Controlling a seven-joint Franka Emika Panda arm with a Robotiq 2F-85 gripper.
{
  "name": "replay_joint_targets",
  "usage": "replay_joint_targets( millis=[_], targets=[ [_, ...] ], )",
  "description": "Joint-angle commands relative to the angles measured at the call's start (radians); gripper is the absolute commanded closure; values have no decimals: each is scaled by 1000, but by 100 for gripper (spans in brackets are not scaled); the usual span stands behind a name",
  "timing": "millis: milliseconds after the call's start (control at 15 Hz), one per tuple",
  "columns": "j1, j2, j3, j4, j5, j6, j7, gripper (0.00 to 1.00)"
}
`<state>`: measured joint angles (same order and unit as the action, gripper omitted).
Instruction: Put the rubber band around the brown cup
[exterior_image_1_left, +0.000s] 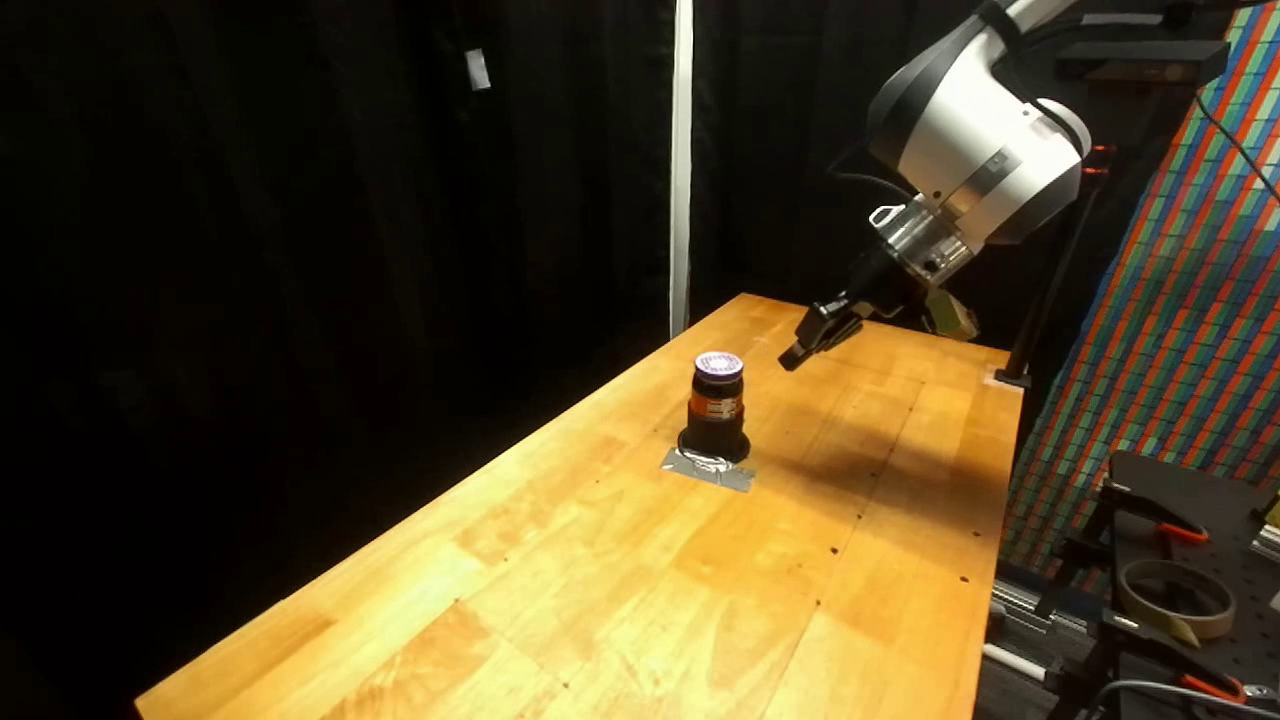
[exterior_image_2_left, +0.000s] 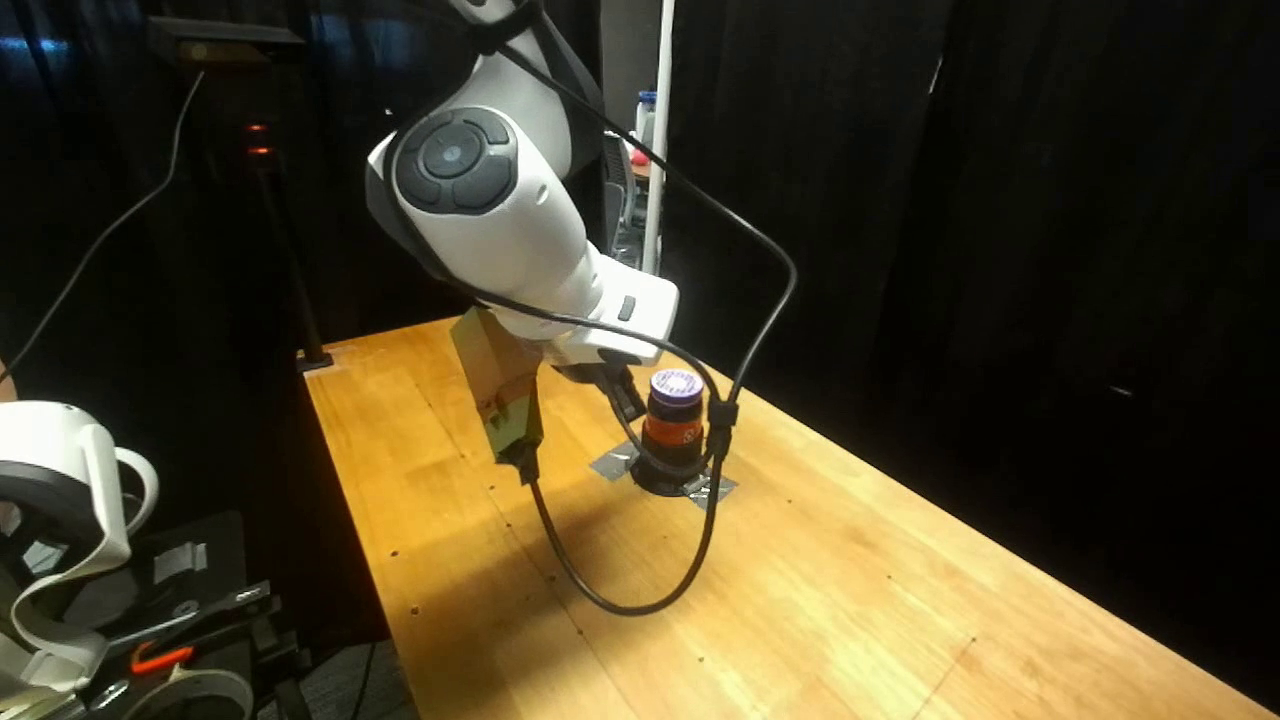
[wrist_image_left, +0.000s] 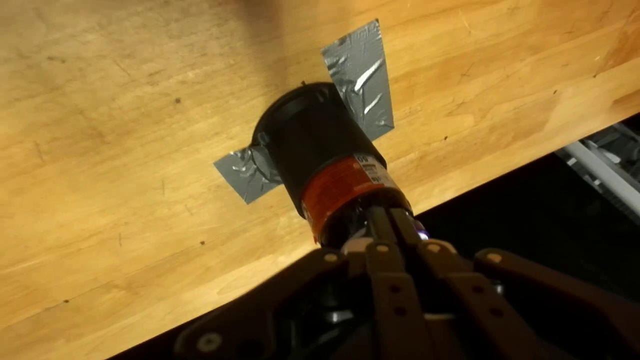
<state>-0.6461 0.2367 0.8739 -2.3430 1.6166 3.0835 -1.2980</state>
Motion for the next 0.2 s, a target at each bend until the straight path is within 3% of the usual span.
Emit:
replay_joint_targets(
  millis=[0, 133],
  targets=[
    [-2, 2, -1, -10, 0, -1, 0, 84],
    [-1, 6, -2, -9, 0, -1, 0, 68]
  ],
)
